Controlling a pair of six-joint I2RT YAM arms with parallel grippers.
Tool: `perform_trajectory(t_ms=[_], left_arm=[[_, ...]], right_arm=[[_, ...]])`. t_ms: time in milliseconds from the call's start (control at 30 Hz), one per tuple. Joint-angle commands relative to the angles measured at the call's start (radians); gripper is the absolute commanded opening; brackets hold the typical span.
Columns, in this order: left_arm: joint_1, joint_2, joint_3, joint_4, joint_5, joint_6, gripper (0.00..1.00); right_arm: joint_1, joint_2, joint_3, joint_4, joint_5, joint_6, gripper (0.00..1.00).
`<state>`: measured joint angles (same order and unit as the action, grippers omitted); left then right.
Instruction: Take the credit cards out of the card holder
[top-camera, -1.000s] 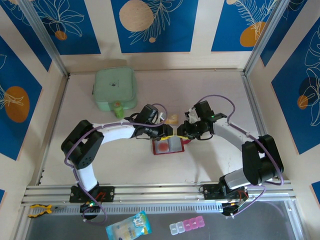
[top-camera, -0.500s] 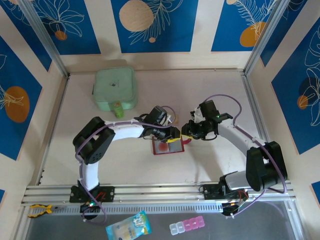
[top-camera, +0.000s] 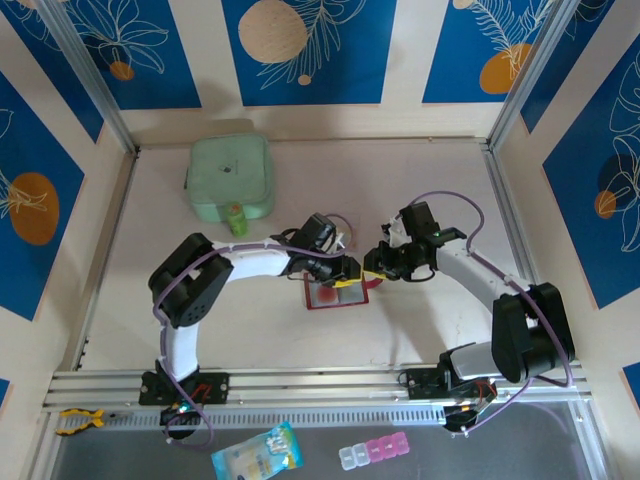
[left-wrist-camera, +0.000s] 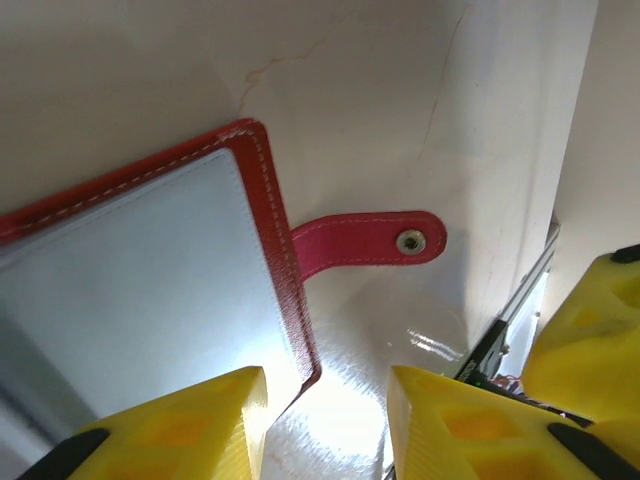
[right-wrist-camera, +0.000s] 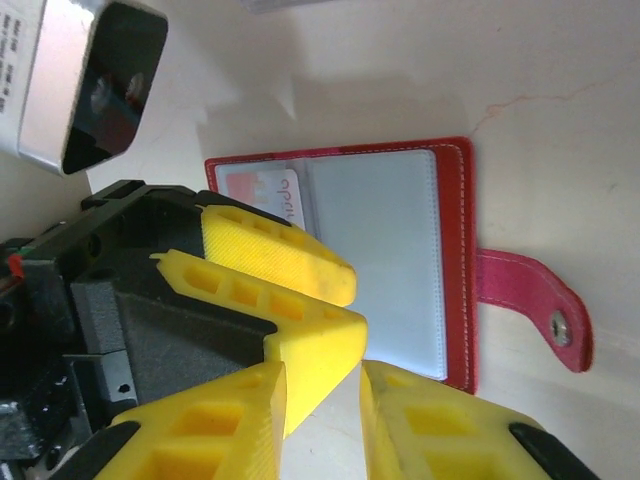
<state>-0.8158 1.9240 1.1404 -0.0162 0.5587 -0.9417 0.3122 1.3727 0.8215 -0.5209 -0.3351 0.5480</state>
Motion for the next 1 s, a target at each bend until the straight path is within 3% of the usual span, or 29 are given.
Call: perform_trajectory(t_ms=[0, 533, 967], left_arm=[[0.013, -0.081, -0.038, -0.043, -0.032, 0.039, 0.36], [0.098, -0.253, -0.245, -0.123, -0.114, 0.086, 0.28], [0.133, -0.238, -0.299, -0.083, -0.091, 0.093, 0.17]], right_arm=[[0.022, 0.031, -0.012, 0.017, -0.039, 0.010, 0.26], [0.145, 0.196, 0.060, 0.055, -0.036, 0.033, 0.26], [0.202, 0.265, 0.127, 0.039, -0.017, 0.038, 0.25]])
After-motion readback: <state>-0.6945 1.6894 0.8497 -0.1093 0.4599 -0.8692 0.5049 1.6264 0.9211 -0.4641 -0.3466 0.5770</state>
